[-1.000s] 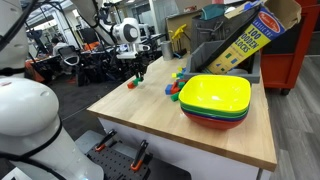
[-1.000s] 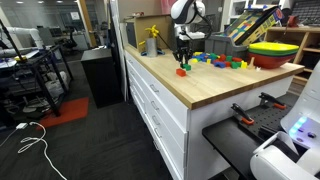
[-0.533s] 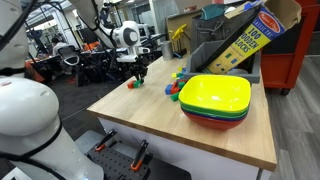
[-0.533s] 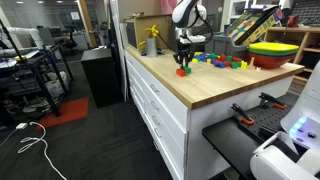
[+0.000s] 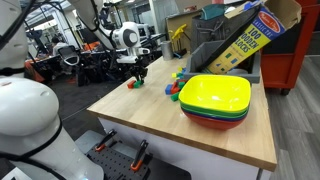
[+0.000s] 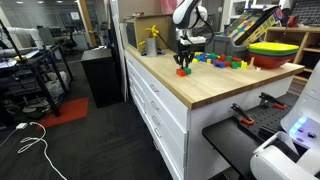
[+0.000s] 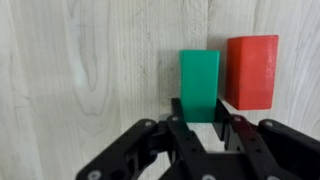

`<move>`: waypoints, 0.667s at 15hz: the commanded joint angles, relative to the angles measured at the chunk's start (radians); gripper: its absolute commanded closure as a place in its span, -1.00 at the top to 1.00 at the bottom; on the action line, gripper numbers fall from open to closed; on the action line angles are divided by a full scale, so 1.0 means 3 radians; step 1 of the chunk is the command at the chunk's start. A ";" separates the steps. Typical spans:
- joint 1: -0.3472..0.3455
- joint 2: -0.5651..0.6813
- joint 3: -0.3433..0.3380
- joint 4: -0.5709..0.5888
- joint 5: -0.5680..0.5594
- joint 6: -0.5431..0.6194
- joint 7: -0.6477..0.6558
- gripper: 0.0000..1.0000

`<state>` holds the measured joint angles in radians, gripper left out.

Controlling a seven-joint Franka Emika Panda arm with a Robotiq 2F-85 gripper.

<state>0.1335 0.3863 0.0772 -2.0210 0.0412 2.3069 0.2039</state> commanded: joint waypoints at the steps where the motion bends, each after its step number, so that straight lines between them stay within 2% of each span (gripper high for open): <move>1: 0.0004 -0.0139 -0.0006 -0.0191 0.0042 0.0119 0.0032 -0.83; 10: 0.0008 -0.0188 -0.0006 -0.0264 0.0028 0.0124 0.0033 -0.83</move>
<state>0.1337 0.3646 0.0772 -2.0555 0.0412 2.3191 0.2039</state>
